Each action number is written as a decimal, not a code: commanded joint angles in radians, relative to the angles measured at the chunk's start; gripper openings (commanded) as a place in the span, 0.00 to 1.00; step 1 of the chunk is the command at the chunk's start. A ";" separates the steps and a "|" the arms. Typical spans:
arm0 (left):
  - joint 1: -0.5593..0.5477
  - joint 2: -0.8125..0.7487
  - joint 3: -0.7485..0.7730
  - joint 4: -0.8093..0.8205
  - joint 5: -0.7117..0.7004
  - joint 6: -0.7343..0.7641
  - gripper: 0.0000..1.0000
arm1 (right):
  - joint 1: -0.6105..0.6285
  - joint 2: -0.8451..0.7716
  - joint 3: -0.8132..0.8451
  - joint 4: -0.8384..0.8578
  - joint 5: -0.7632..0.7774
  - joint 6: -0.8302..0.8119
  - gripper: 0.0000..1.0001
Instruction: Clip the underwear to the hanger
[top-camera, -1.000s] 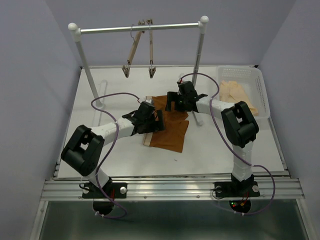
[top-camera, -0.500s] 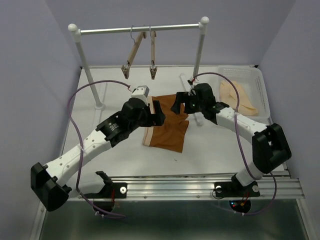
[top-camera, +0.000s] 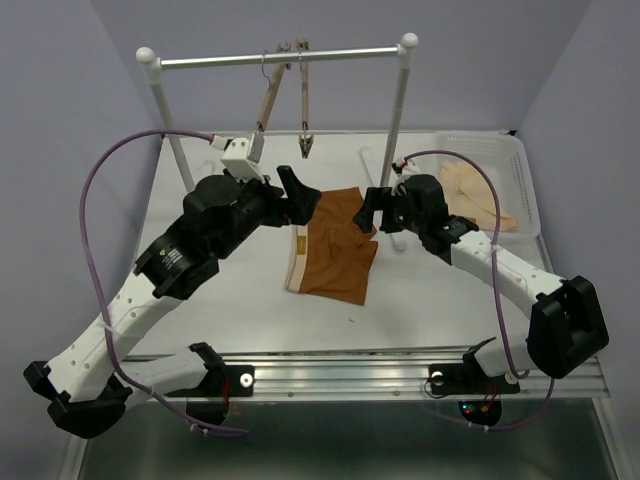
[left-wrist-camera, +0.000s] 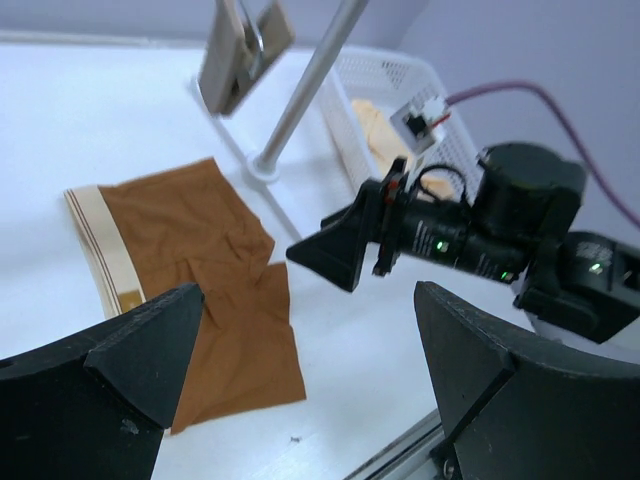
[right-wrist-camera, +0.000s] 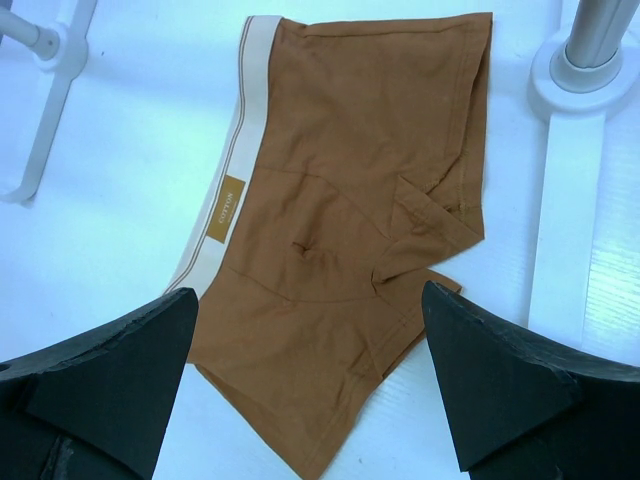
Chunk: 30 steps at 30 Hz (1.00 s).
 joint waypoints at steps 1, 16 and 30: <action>-0.005 -0.031 0.136 0.037 -0.081 0.053 0.99 | -0.008 -0.031 0.000 0.024 0.033 -0.019 1.00; 0.003 0.461 0.828 -0.170 -0.337 0.123 0.99 | -0.008 -0.037 0.013 -0.003 0.048 -0.023 1.00; 0.190 0.761 1.009 -0.177 -0.208 0.171 0.99 | -0.008 -0.012 0.030 -0.034 0.049 -0.030 1.00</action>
